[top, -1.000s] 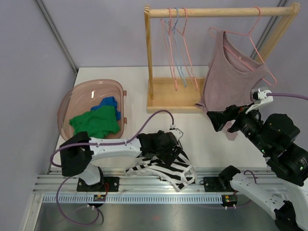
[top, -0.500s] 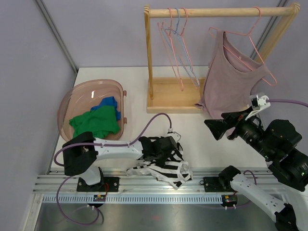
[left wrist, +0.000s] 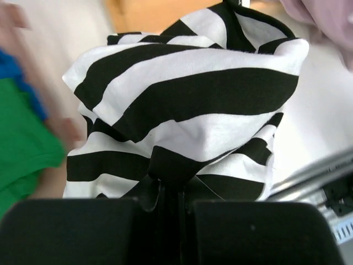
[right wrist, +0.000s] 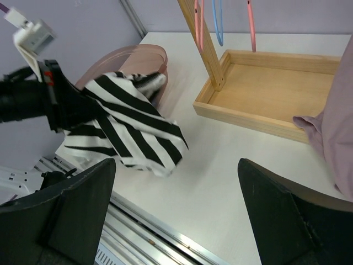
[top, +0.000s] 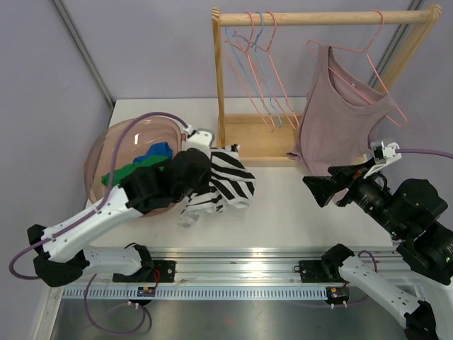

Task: Remove the tank top from the hanger

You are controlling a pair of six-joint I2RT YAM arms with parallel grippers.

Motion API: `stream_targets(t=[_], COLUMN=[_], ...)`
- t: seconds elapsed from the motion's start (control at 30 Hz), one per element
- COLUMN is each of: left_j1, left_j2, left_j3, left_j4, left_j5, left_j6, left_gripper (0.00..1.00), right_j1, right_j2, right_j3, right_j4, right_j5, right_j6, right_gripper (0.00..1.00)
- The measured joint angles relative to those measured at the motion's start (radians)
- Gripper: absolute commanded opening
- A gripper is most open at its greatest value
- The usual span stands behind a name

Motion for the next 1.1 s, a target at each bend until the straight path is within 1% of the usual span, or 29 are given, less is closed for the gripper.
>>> stream_targets(t=[0.13, 0.2, 0.3, 0.4, 0.43, 0.47, 0.57, 0.63, 0.67, 0.73, 0.77, 0.8, 0.83, 0.87, 0.97, 1.1], left_j1=[0.107, 0.174, 0.331, 0.504, 0.584, 0.642, 0.788, 0.861, 0.894, 0.947, 0.964, 0.982, 0.997, 1.007, 1.014, 1.014], left_j2=[-0.044, -0.055, -0.056, -0.043, -0.032, -0.018, 0.029, 0.066, 0.085, 0.120, 0.135, 0.152, 0.168, 0.181, 0.195, 0.170], left_j3=[0.115, 0.172, 0.232, 0.264, 0.277, 0.289, 0.320, 0.337, 0.340, 0.342, 0.342, 0.343, 0.345, 0.348, 0.349, 0.349], left_j4=[-0.108, -0.149, -0.186, -0.200, -0.206, -0.208, -0.208, -0.204, -0.202, -0.198, -0.197, -0.196, -0.197, -0.196, -0.197, -0.192], left_j5=[-0.039, -0.053, -0.041, 0.002, 0.029, 0.056, 0.124, 0.167, 0.189, 0.223, 0.234, 0.243, 0.254, 0.261, 0.280, 0.315], left_j6=[0.023, 0.037, 0.072, 0.107, 0.122, 0.134, 0.159, 0.175, 0.181, 0.193, 0.200, 0.205, 0.205, 0.204, 0.203, 0.204], left_gripper=[0.00, 0.00, 0.00, 0.00, 0.00, 0.00, 0.00, 0.00, 0.18, 0.41, 0.54, 0.74, 0.81, 0.99, 0.99, 0.99], right_j1=[0.000, 0.000, 0.000, 0.000, 0.000, 0.000, 0.000, 0.000, 0.000, 0.000, 0.000, 0.000, 0.000, 0.000, 0.000, 0.000], right_j2=[0.003, 0.006, 0.006, 0.006, 0.006, 0.006, 0.007, 0.011, 0.015, 0.026, 0.034, 0.045, 0.057, 0.068, 0.124, 0.207], right_j3=[0.023, 0.048, 0.081, 0.104, 0.109, 0.113, 0.115, 0.117, 0.118, 0.124, 0.130, 0.137, 0.146, 0.154, 0.203, 0.277], right_j4=[-0.016, -0.028, -0.030, -0.030, -0.030, -0.030, -0.032, -0.034, -0.035, -0.048, -0.056, -0.064, -0.076, -0.084, -0.122, -0.161], right_j5=[0.045, 0.094, 0.169, 0.219, 0.229, 0.240, 0.261, 0.274, 0.280, 0.299, 0.311, 0.327, 0.343, 0.356, 0.408, 0.481], right_j6=[-0.002, -0.002, -0.001, 0.000, 0.000, 0.000, 0.001, 0.001, 0.000, -0.001, -0.002, -0.002, -0.002, -0.003, -0.010, -0.032], right_gripper=[0.99, 0.99, 1.00, 1.00, 0.99, 1.00, 0.99, 1.00, 0.99, 1.00, 0.99, 0.99, 0.99, 0.99, 1.00, 1.00])
